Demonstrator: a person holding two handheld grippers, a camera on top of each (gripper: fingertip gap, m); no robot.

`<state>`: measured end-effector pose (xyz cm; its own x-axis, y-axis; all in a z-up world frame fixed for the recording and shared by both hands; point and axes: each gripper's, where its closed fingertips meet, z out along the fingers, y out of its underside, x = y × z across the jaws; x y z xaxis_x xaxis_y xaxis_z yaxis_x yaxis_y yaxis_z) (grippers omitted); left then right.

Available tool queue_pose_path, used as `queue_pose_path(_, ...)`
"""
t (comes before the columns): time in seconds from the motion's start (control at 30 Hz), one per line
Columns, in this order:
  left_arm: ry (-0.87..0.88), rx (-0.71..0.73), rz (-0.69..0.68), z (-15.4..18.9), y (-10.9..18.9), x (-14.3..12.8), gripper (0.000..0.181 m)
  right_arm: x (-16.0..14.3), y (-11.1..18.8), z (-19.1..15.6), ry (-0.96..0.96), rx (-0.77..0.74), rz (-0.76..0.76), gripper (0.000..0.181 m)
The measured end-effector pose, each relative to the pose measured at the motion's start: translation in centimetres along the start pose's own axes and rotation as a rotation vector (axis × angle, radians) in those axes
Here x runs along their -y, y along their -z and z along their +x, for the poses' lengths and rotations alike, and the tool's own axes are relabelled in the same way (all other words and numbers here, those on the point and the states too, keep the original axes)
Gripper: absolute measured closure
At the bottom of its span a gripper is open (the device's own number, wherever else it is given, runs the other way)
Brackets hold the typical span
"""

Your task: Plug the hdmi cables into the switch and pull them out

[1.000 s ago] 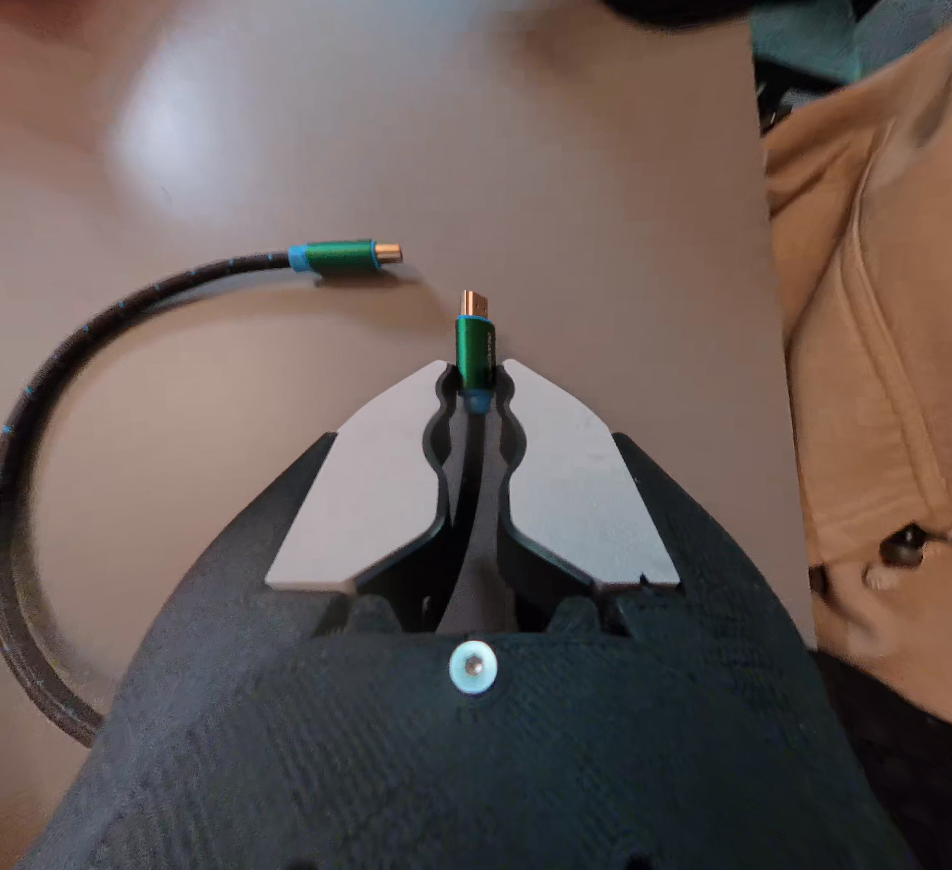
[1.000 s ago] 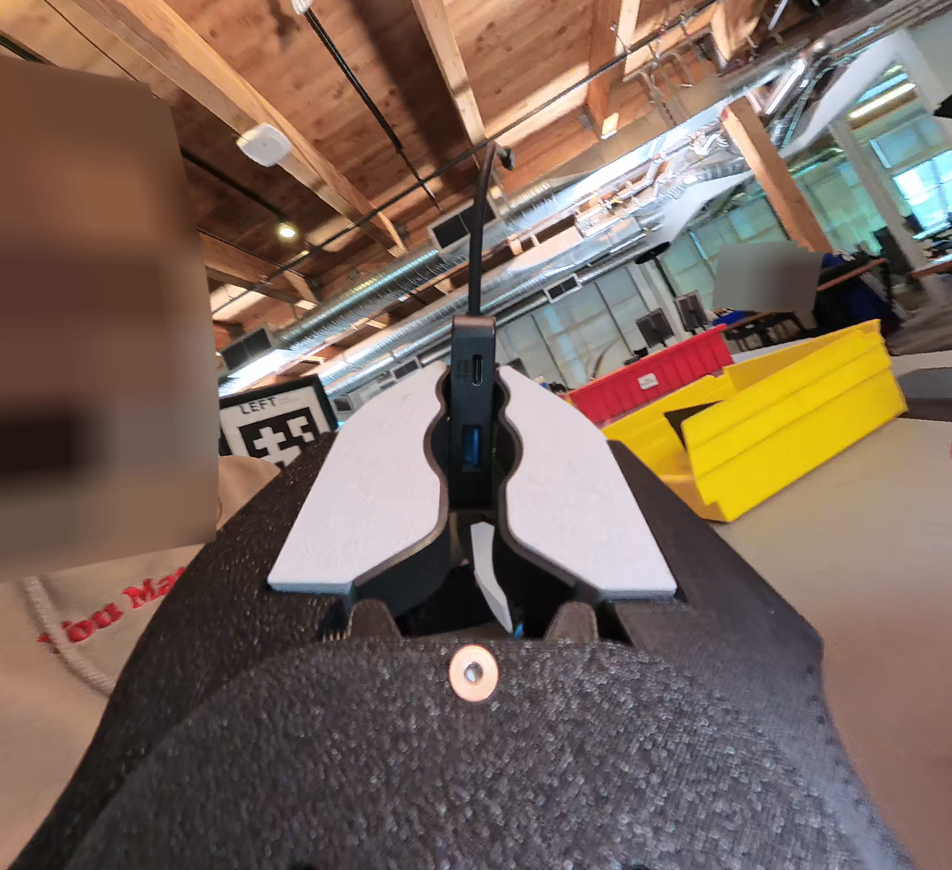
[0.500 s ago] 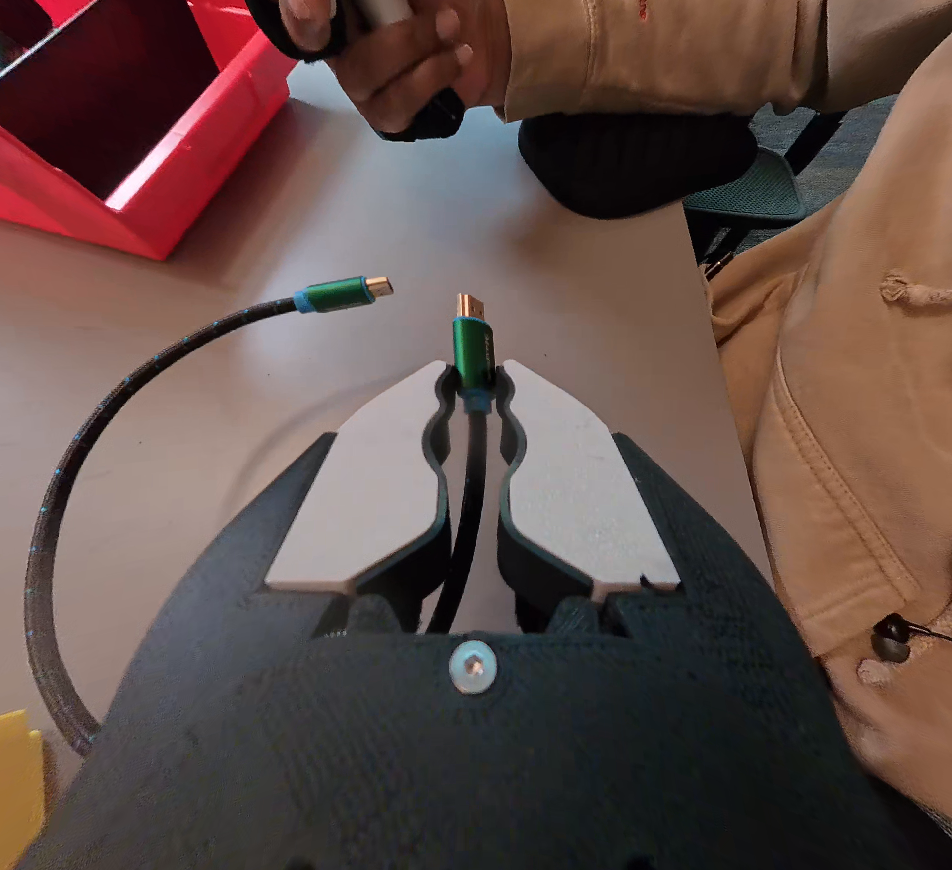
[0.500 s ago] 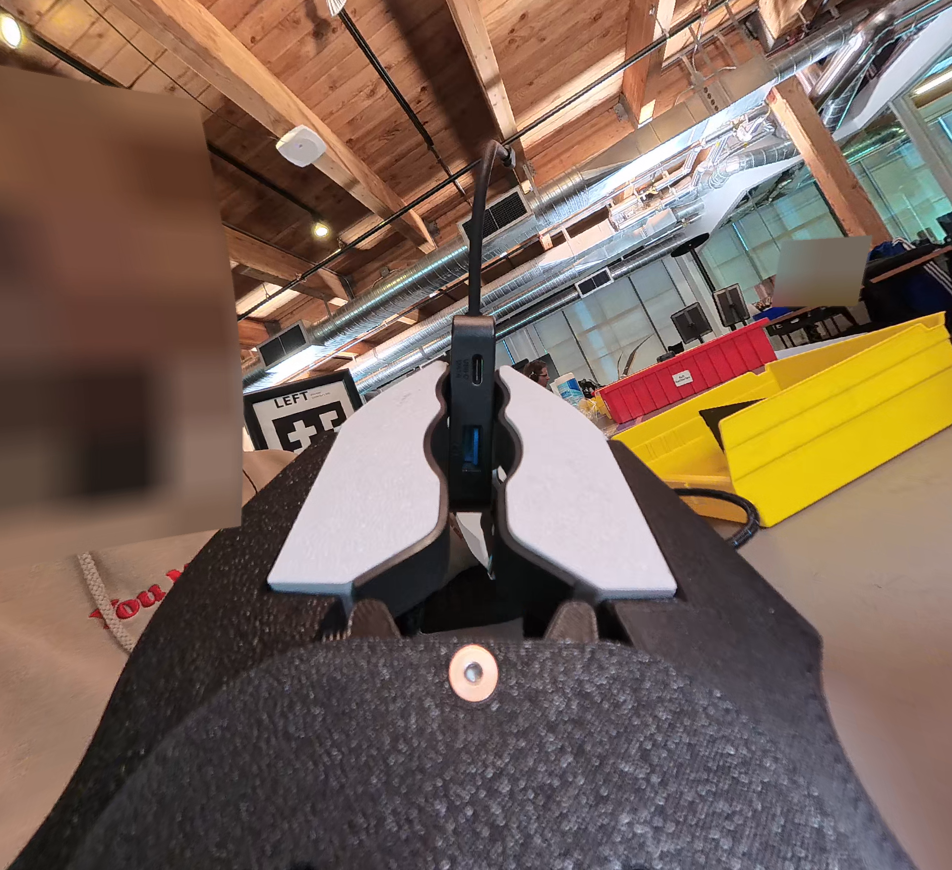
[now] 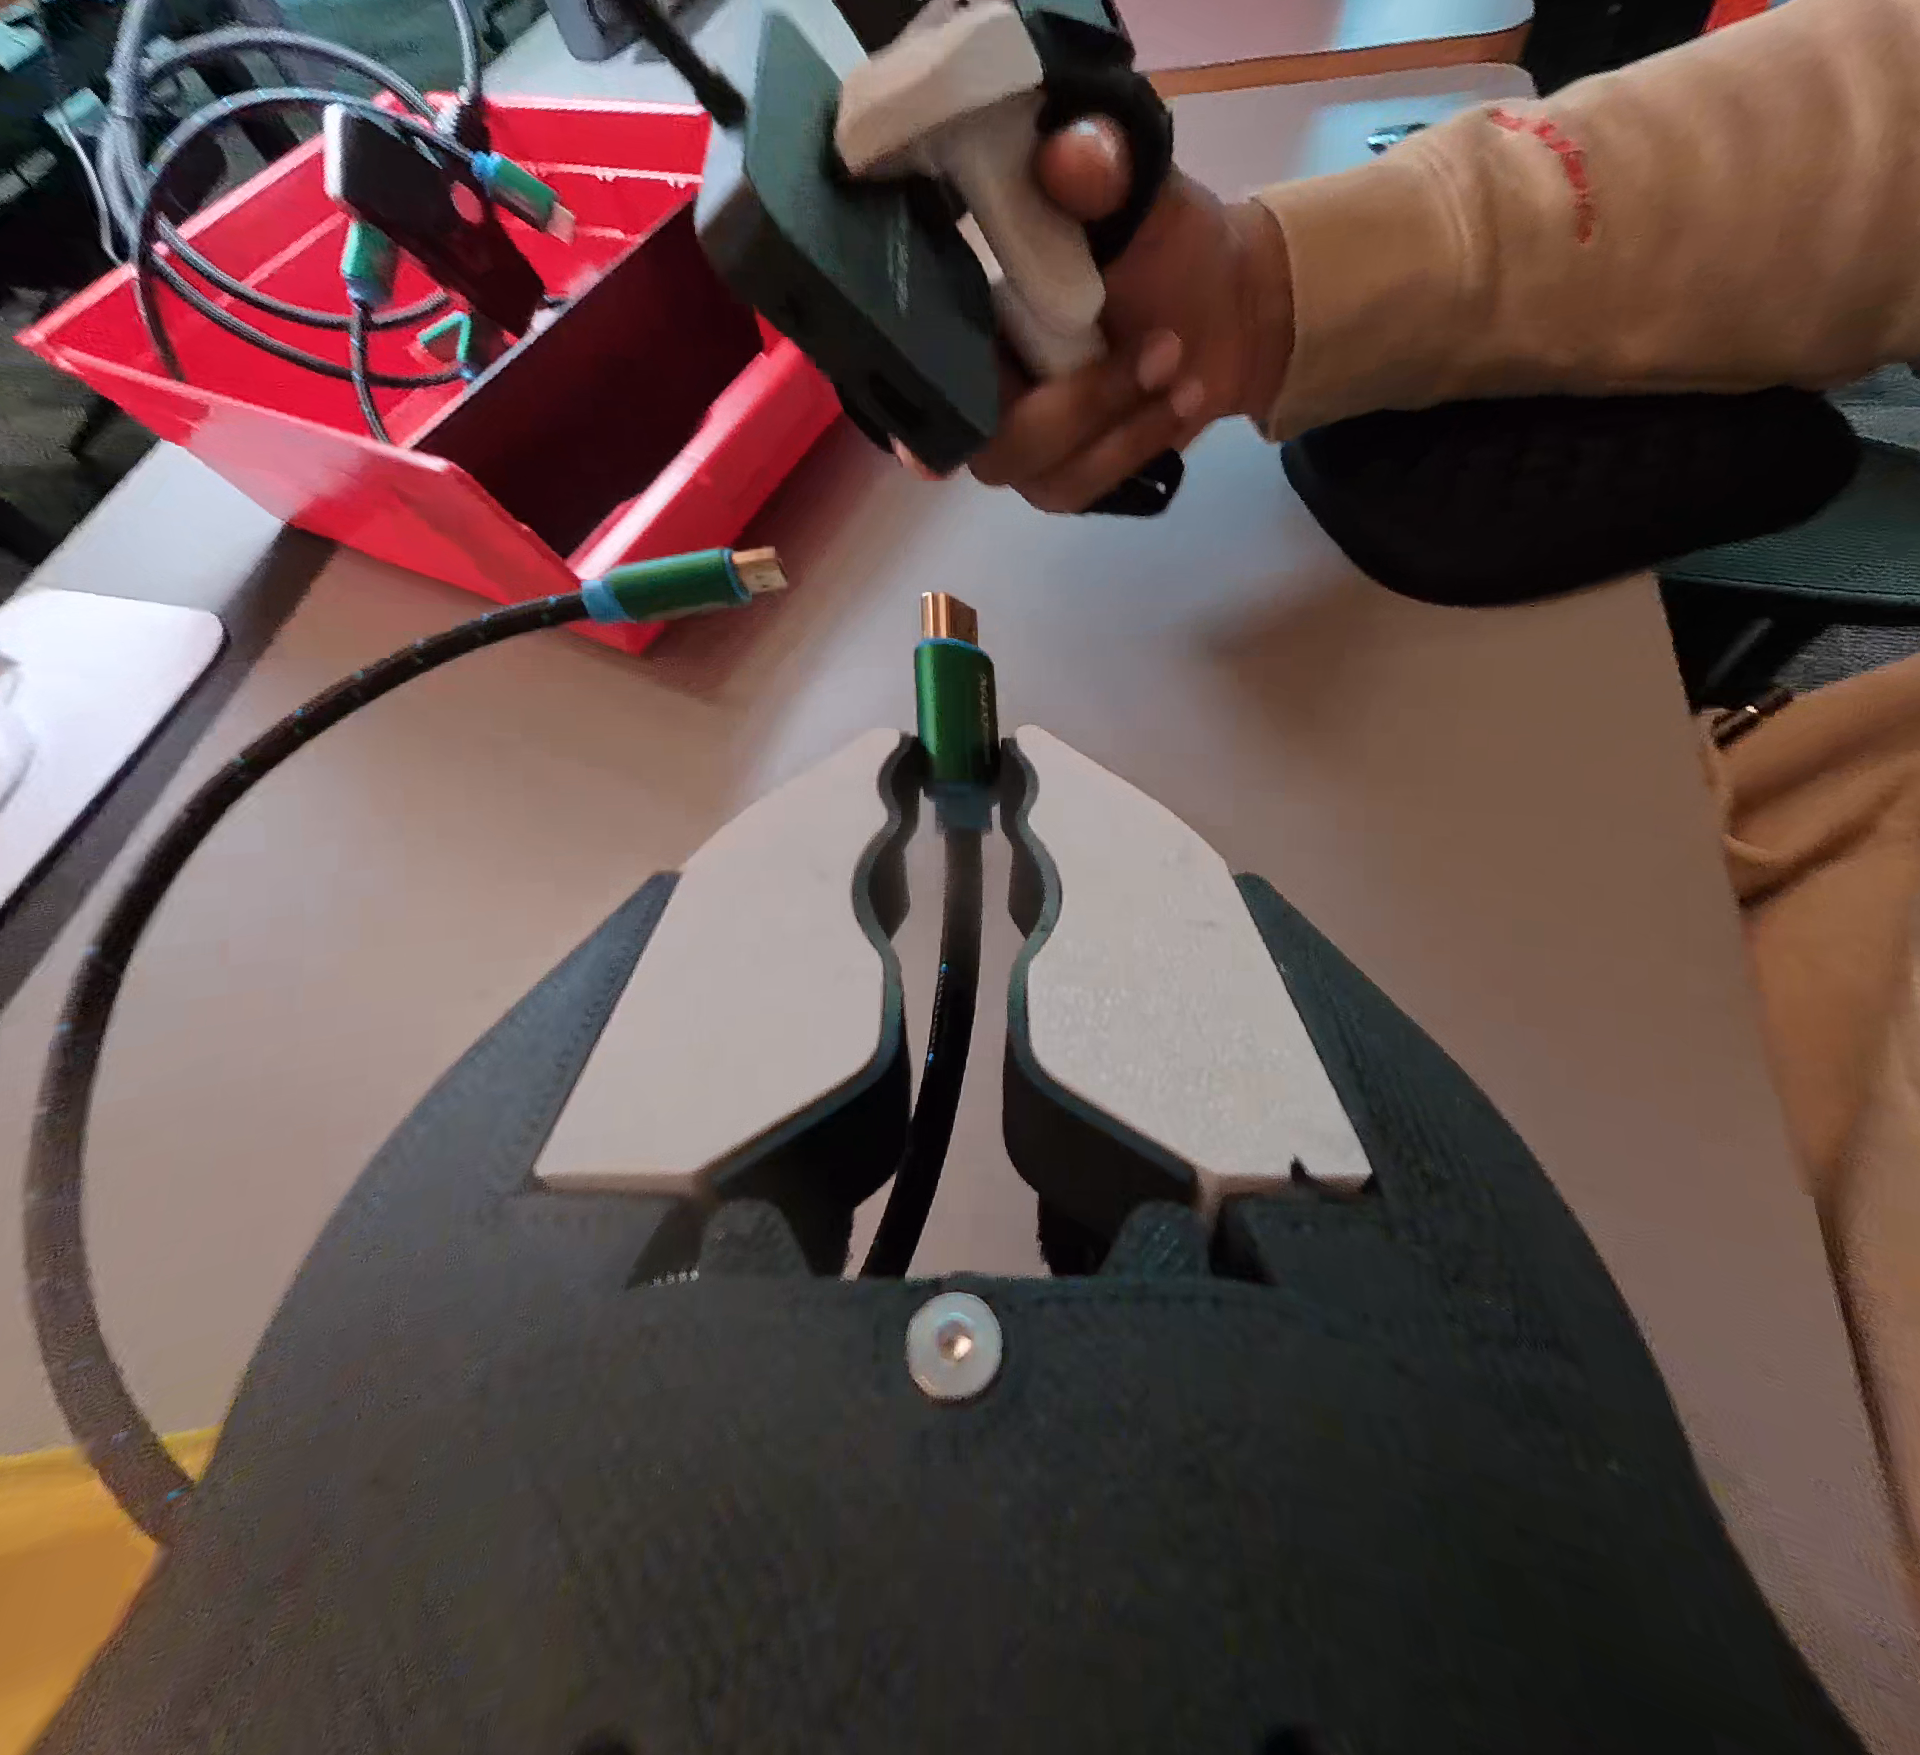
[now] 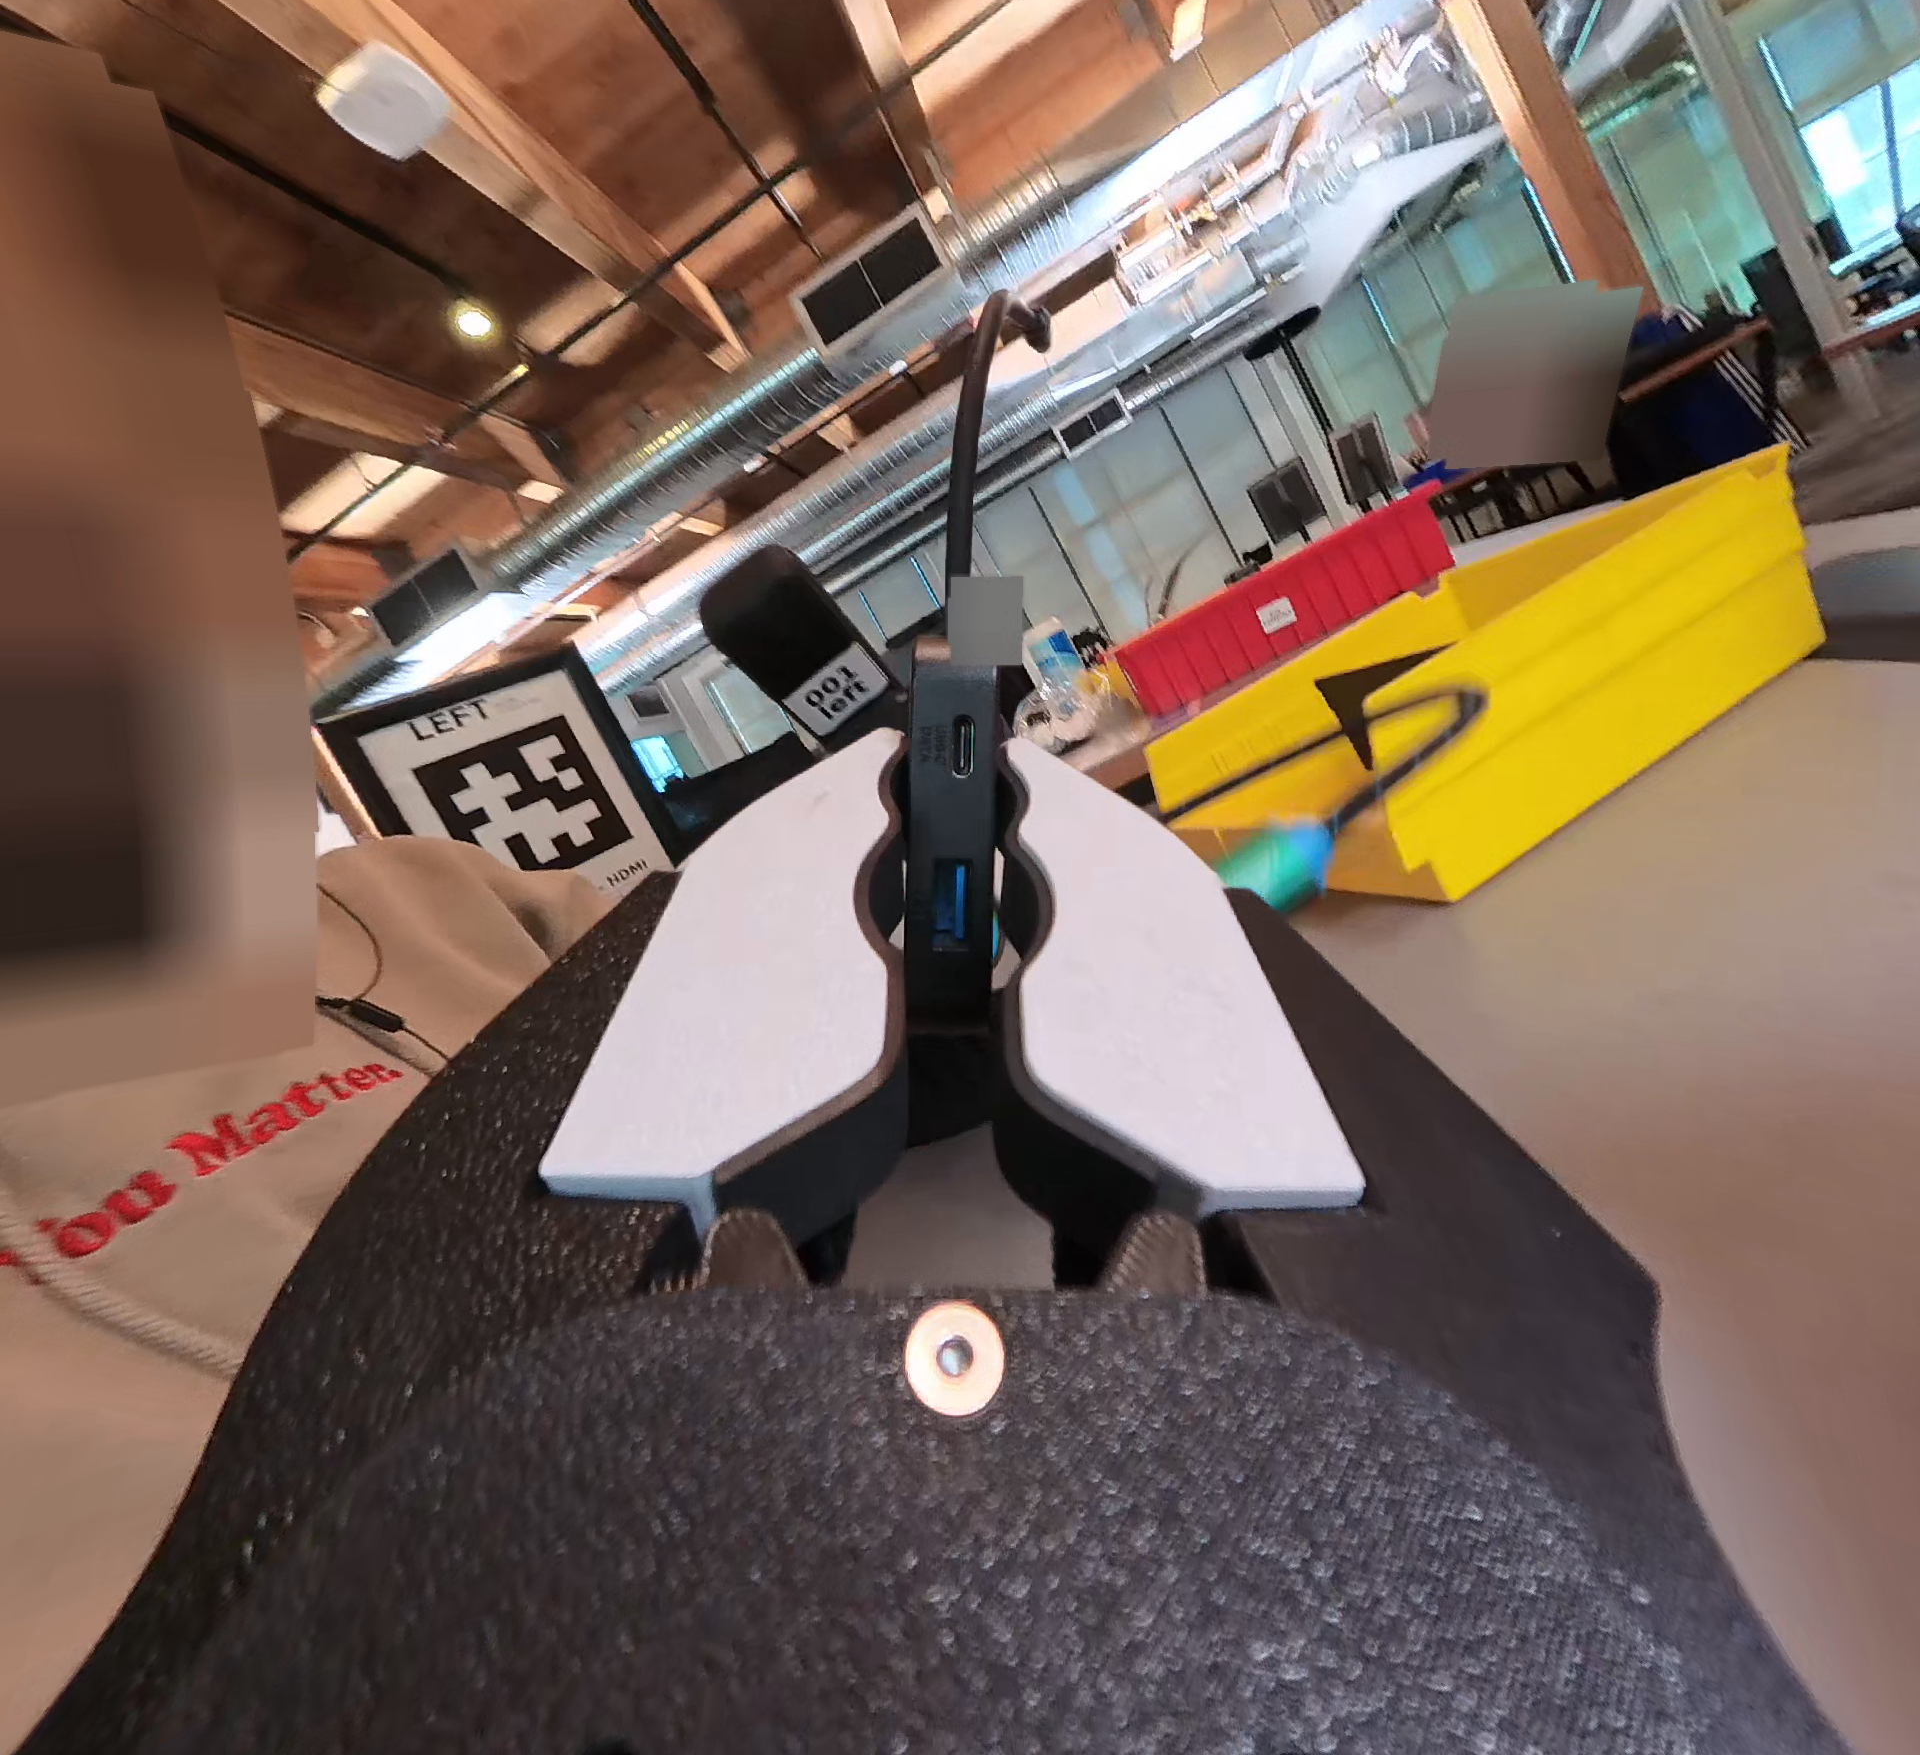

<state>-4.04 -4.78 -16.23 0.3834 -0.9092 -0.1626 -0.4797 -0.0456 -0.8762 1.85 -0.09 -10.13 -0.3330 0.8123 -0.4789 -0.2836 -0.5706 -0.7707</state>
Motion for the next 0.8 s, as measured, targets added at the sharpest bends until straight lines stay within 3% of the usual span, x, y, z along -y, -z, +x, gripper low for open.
queue_pose_path(0.23,0.039,-0.005,0.038,-0.5,-1.6,0.3,0.166,-2.2,-0.8,1.2,-0.003,-0.082,-0.118,0.168)
queue_pose_path(0.47,0.151,-0.067,0.077,-0.3,-1.2,-0.2,0.166,-3.1,-1.0,1.9,-0.049,-0.107,-0.146,0.168)
queue_pose_path(0.8,0.185,-0.099,-0.019,0.1,-1.3,-2.3,0.167,-4.9,-1.7,2.6,-0.007,-0.158,-0.22,0.168)
